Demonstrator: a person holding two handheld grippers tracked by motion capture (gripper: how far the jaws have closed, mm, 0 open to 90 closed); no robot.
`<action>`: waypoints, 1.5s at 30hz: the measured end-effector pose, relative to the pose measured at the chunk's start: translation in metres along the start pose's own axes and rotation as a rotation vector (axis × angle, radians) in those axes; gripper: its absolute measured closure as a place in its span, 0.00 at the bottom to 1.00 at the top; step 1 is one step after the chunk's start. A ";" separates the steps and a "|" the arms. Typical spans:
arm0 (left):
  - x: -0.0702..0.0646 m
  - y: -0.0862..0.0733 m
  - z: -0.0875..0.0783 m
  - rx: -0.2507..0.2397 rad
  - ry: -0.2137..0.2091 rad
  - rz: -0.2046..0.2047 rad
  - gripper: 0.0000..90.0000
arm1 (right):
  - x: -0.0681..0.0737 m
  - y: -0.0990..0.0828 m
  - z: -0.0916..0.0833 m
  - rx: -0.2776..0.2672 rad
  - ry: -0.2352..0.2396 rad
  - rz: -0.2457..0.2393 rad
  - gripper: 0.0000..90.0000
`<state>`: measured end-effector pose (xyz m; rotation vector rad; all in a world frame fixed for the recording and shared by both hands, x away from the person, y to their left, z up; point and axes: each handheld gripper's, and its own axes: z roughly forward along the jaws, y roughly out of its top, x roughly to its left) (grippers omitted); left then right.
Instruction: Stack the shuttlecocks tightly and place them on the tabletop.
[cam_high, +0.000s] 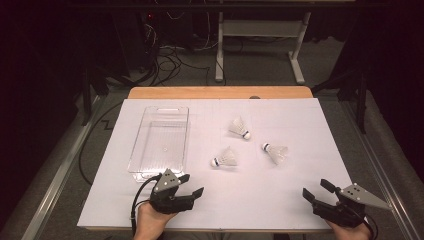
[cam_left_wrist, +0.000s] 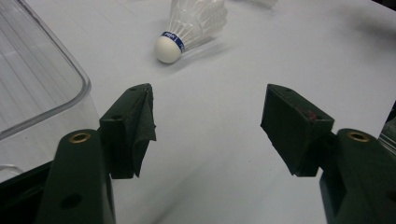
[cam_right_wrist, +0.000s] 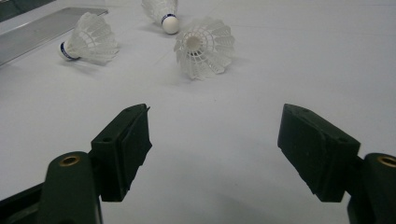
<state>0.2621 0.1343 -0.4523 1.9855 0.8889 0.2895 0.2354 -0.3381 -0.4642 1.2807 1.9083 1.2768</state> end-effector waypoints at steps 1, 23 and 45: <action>0.000 0.001 0.001 0.002 0.001 0.001 0.39 | 0.000 0.000 0.000 -0.001 0.000 0.000 0.29; -0.013 0.018 0.022 0.077 0.043 0.045 0.37 | 0.000 0.000 0.000 -0.002 0.004 0.001 0.29; -0.011 0.038 0.041 0.170 0.039 -0.014 0.39 | 0.000 0.000 -0.001 -0.002 0.004 0.002 0.29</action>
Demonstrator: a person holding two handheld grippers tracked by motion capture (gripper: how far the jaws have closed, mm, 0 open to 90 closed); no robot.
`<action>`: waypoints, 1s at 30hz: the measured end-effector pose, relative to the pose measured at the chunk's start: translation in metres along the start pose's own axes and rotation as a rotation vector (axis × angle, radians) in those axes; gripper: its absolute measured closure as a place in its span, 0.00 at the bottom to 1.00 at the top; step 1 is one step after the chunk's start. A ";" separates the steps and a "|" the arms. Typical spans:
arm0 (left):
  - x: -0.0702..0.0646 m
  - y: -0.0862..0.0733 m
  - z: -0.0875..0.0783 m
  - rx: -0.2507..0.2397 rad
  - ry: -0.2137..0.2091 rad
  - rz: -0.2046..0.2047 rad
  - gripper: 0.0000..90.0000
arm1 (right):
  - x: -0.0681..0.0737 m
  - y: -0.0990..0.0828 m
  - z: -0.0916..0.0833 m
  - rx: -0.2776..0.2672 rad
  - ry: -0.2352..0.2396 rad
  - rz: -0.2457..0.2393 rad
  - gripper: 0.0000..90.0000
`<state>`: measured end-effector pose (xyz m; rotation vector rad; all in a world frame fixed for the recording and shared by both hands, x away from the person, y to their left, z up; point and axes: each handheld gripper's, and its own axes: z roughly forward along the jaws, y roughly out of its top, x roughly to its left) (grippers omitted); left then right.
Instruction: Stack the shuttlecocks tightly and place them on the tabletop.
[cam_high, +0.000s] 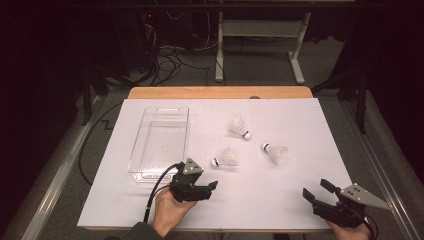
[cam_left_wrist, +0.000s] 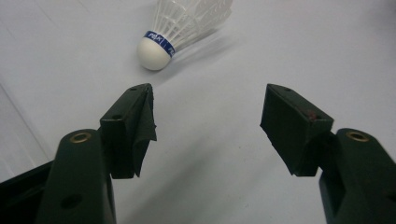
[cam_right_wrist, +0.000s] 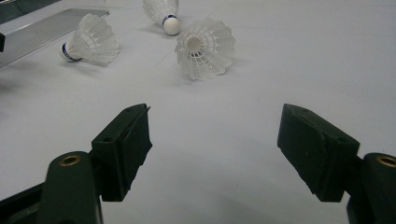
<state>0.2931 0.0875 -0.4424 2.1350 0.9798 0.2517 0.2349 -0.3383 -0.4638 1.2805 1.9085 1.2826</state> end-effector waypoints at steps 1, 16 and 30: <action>0.000 0.001 0.000 0.000 0.002 -0.001 0.39 | 0.000 0.000 0.000 0.000 0.000 0.000 0.29; 0.000 0.022 0.009 0.020 0.000 -0.034 0.39 | 0.000 0.000 -0.001 -0.004 0.001 0.002 0.29; 0.006 0.034 0.013 0.049 0.001 -0.063 0.39 | 0.000 0.000 0.000 -0.002 0.005 0.000 0.29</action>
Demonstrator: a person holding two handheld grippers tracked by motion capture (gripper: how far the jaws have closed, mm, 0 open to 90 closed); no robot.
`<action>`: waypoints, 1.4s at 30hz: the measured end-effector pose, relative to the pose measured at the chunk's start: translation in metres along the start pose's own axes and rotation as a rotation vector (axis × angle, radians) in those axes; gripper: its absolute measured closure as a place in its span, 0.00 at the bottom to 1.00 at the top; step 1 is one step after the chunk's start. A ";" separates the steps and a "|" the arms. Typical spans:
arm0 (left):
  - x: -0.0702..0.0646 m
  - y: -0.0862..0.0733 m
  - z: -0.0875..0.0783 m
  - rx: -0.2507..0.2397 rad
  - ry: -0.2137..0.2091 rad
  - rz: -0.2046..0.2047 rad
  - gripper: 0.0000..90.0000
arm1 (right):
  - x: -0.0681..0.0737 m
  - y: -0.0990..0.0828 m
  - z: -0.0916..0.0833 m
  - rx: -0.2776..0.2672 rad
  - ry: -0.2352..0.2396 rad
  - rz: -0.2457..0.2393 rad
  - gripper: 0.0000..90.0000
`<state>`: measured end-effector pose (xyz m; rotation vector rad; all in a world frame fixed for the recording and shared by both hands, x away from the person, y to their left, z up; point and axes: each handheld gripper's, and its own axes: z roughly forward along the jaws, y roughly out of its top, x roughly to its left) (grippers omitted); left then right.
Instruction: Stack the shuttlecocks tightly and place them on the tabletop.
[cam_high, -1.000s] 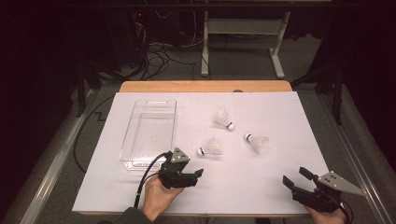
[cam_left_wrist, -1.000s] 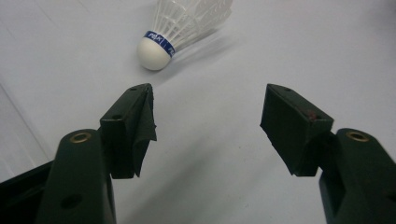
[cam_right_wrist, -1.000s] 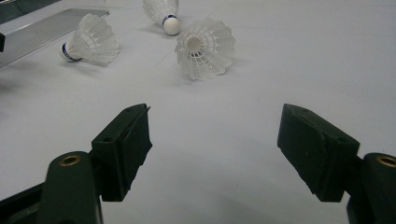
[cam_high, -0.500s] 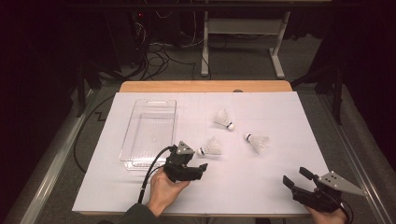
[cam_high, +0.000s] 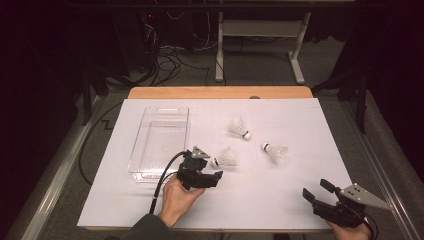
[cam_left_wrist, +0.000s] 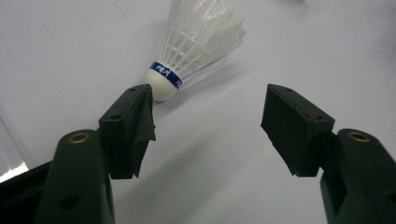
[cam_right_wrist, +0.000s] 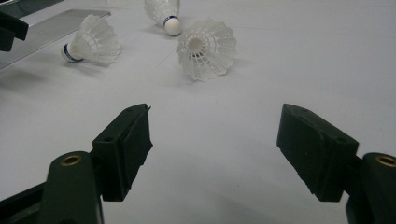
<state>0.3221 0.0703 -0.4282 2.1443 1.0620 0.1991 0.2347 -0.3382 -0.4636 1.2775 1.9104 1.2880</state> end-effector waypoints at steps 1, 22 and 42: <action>0.000 0.001 0.000 0.005 -0.003 -0.003 0.39 | 0.000 0.000 0.000 0.000 0.000 0.001 0.29; -0.001 0.025 0.007 0.053 -0.001 -0.009 0.36 | 0.000 0.000 0.000 -0.001 0.005 0.004 0.29; 0.003 0.047 0.016 0.072 -0.003 -0.042 0.35 | 0.000 0.000 0.001 0.002 0.011 0.002 0.29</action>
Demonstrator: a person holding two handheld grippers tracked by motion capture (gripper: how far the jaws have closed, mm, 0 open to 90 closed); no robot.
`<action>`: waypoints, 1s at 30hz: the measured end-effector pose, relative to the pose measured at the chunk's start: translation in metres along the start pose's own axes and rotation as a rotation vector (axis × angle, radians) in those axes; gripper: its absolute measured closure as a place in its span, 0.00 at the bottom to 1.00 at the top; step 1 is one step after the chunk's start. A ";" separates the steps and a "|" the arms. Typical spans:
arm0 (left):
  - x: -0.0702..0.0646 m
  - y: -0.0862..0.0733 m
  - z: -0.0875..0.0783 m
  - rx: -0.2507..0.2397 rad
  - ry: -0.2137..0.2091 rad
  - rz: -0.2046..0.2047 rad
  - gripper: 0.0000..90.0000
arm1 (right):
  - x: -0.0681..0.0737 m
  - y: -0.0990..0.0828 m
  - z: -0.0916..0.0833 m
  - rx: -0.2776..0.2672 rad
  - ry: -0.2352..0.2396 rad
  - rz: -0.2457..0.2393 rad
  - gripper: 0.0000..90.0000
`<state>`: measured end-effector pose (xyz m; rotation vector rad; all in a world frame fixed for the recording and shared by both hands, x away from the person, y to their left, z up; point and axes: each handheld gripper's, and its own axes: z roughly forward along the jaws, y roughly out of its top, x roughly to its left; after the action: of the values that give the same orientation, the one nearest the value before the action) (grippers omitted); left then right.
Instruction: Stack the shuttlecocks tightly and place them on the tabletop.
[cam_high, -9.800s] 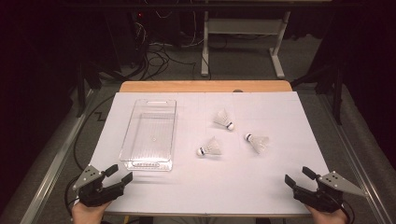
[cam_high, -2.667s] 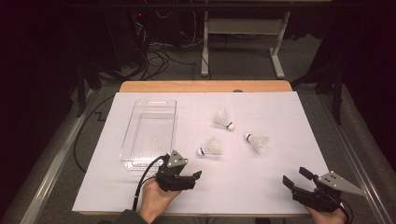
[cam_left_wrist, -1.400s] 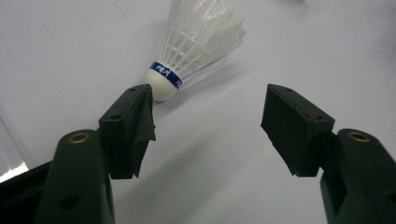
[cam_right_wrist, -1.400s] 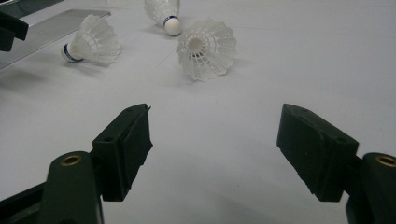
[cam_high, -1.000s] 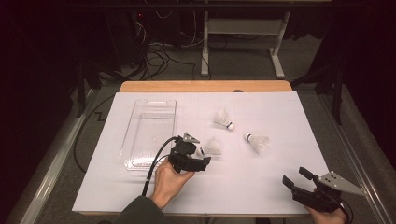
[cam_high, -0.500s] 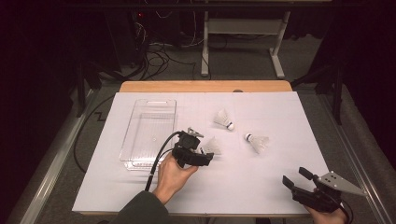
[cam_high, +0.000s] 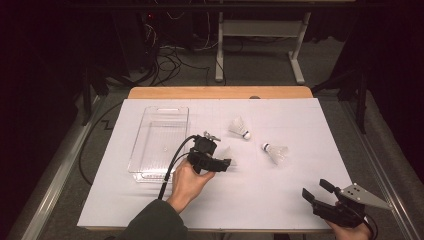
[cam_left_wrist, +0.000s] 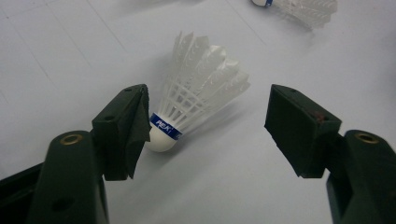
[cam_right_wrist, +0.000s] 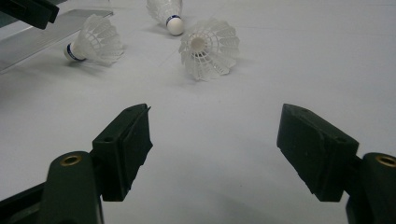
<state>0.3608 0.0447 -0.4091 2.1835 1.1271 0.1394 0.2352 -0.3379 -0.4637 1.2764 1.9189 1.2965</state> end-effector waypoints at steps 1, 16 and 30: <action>0.000 0.001 0.001 0.001 0.004 -0.004 0.35 | 0.000 0.000 0.000 0.001 0.001 0.000 0.29; 0.001 0.011 0.008 0.012 -0.008 -0.024 0.34 | 0.000 0.000 0.001 0.001 0.003 -0.002 0.29; 0.005 0.015 0.011 0.010 -0.006 -0.037 0.35 | 0.000 0.000 0.001 0.002 0.002 -0.002 0.29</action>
<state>0.3781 0.0364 -0.4090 2.1691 1.1662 0.1106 0.2359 -0.3376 -0.4640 1.2746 1.9224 1.2963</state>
